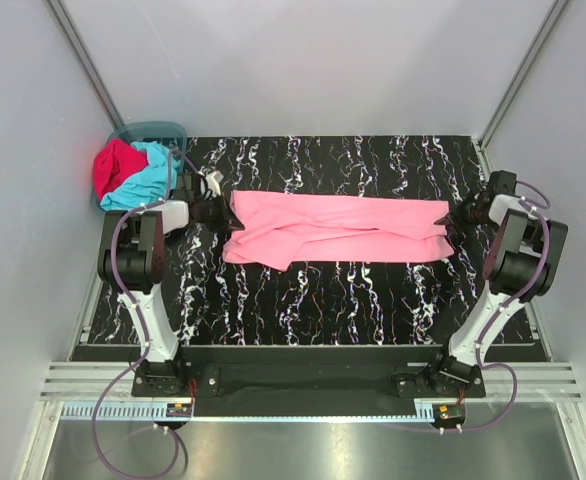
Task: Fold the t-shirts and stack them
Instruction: Fold the tshirt
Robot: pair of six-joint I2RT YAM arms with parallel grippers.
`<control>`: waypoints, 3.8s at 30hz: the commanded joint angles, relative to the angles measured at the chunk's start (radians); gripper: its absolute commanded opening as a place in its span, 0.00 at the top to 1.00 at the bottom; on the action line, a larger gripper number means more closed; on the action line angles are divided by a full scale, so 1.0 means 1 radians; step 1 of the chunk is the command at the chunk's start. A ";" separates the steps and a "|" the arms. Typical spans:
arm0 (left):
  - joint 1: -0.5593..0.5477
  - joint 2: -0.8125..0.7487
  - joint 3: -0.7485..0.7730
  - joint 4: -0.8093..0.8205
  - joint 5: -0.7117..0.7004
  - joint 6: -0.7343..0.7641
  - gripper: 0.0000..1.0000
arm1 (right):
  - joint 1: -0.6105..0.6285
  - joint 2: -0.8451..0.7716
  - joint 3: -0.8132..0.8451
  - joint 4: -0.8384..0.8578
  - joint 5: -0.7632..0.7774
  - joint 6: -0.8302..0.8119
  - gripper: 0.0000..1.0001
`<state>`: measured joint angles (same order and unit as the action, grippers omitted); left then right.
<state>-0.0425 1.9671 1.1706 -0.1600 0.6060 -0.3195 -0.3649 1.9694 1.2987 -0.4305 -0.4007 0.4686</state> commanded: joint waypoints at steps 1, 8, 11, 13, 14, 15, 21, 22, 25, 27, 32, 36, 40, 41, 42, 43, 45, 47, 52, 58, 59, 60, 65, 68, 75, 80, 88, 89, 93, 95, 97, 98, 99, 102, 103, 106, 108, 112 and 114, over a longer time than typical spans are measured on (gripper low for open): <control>-0.029 0.007 0.070 0.028 0.002 -0.041 1.00 | 0.024 -0.130 -0.050 0.125 0.026 0.108 1.00; -0.140 0.107 0.440 -0.159 -0.054 -0.070 1.00 | 0.112 -0.290 -0.165 0.263 0.066 0.252 1.00; -0.177 0.163 0.575 -0.222 -0.078 -0.082 1.00 | 0.144 -0.380 -0.223 0.269 0.124 0.298 1.00; -0.186 0.191 0.645 -0.245 -0.098 -0.090 1.00 | 0.158 -0.432 -0.292 0.269 0.152 0.324 1.00; -0.186 0.219 0.661 -0.265 -0.103 -0.093 1.00 | 0.162 -0.492 -0.320 0.269 0.183 0.338 1.00; -0.188 0.228 0.675 -0.268 -0.113 -0.096 1.00 | 0.168 -0.526 -0.376 0.268 0.206 0.349 1.00; -0.212 0.303 0.755 -0.305 -0.176 -0.110 1.00 | 0.219 -0.805 -0.596 0.239 0.373 0.473 1.00; -0.215 0.315 0.774 -0.308 -0.189 -0.118 1.00 | 0.227 -0.832 -0.622 0.237 0.381 0.479 1.00; -0.229 0.352 0.848 -0.337 -0.225 -0.128 1.00 | 0.283 -0.929 -0.726 0.228 0.375 0.498 1.00; -0.243 0.377 0.902 -0.372 -0.239 -0.127 1.00 | 0.354 -1.004 -0.791 0.217 0.385 0.524 1.00; -0.267 0.437 1.032 -0.388 -0.230 -0.150 1.00 | 0.486 -1.127 -0.808 0.170 0.431 0.559 1.00; -0.289 0.475 1.104 -0.371 -0.198 -0.171 1.00 | 0.567 -1.141 -0.785 0.142 0.451 0.574 1.00; -0.316 0.507 1.153 -0.366 -0.210 -0.170 1.00 | 0.671 -1.127 -0.792 0.138 0.470 0.594 1.00; -0.319 0.512 1.164 -0.365 -0.209 -0.173 1.00 | 0.697 -1.115 -0.794 0.144 0.488 0.599 1.00; -0.324 0.519 1.187 -0.365 -0.203 -0.185 1.00 | 0.734 -1.107 -0.797 0.144 0.502 0.617 1.00; -0.326 0.530 1.195 -0.362 -0.200 -0.191 1.00 | 0.766 -1.100 -0.796 0.148 0.519 0.628 1.00; -0.333 0.536 1.212 -0.360 -0.201 -0.202 0.99 | 0.894 -1.061 -0.793 0.177 0.571 0.663 1.00; -0.341 0.541 1.213 -0.355 -0.203 -0.207 0.97 | 1.034 -0.997 -0.762 0.188 0.646 0.677 1.00; -0.350 0.503 1.167 -0.345 -0.235 -0.176 0.95 | 1.202 -0.864 -0.714 0.239 0.734 0.686 1.00; -0.344 0.478 1.167 -0.342 -0.256 -0.151 0.94 | 1.349 -0.738 -0.673 0.305 0.758 0.653 1.00; -0.344 0.487 1.196 -0.342 -0.241 -0.161 0.94 | 1.374 -0.695 -0.652 0.317 0.769 0.651 1.00; -0.344 0.492 1.209 -0.342 -0.233 -0.167 0.94 | 1.397 -0.672 -0.641 0.323 0.775 0.648 1.00; -0.355 0.512 1.256 -0.337 -0.166 -0.185 0.89 | 1.541 -0.518 -0.547 0.355 0.807 0.627 1.00; -0.359 0.490 1.220 -0.337 -0.163 -0.162 0.85 | 1.558 -0.498 -0.542 0.377 0.816 0.637 1.00; -0.358 0.377 1.065 -0.334 -0.258 -0.095 0.50 | 1.558 -0.526 -0.553 0.377 0.878 0.617 1.00; -0.352 0.277 0.973 -0.334 -0.373 -0.052 0.39 | 1.557 -0.550 -0.570 0.372 0.908 0.613 0.89; -0.324 0.076 0.827 -0.320 -0.446 -0.043 0.38 | 1.558 -0.579 -0.543 0.342 0.953 0.576 0.52; -0.323 0.028 0.796 -0.320 -0.449 -0.041 0.38 | 1.557 -0.586 -0.535 0.331 0.961 0.552 0.47; -0.321 -0.114 0.661 -0.288 -0.420 -0.061 0.38 | 1.554 -0.638 -0.480 0.254 1.029 0.475 0.39; -0.321 -0.224 0.493 -0.222 -0.413 -0.088 0.38 | 1.528 -0.690 -0.454 0.217 1.077 0.423 0.37; -0.320 -0.293 0.366 -0.109 -0.436 -0.110 0.39 | 1.479 -0.743 -0.434 0.202 1.068 0.391 0.36; -0.318 -0.347 0.240 -0.070 -0.440 -0.133 0.39 | 1.390 -0.757 -0.431 0.197 1.048 0.371 0.36; -0.316 -0.367 0.181 0.006 -0.443 -0.148 0.39 | 1.349 -0.776 -0.420 0.199 1.004 0.358 0.36; -0.315 -0.404 -0.024 0.141 -0.450 -0.213 0.39 | 1.177 -0.752 -0.380 0.203 0.920 0.291 0.36; -0.315 -0.409 -0.113 0.175 -0.445 -0.231 0.40 | 1.143 -0.738 -0.348 0.203 0.899 0.274 0.36; -0.315 -0.418 -0.272 0.308 -0.456 -0.309 0.41 | 1.031 -0.650 -0.279 0.203 0.826 0.223 0.36; -0.318 -0.422 -0.336 0.394 -0.477 -0.377 0.42 | 0.968 -0.588 -0.256 0.210 0.772 0.225 0.36; -0.342 -0.407 -0.416 0.450 -0.473 -0.426 0.43 | 0.923 -0.483 -0.191 0.205 0.677 0.225 0.36; -0.364 -0.409 -0.428 0.465 -0.477 -0.428 0.43 | 0.920 -0.419 -0.168 0.172 0.630 0.226 0.36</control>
<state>-0.3756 1.5738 0.7403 0.1093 0.1524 -0.6983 0.5594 1.4860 1.0695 -0.2180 0.3443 0.7219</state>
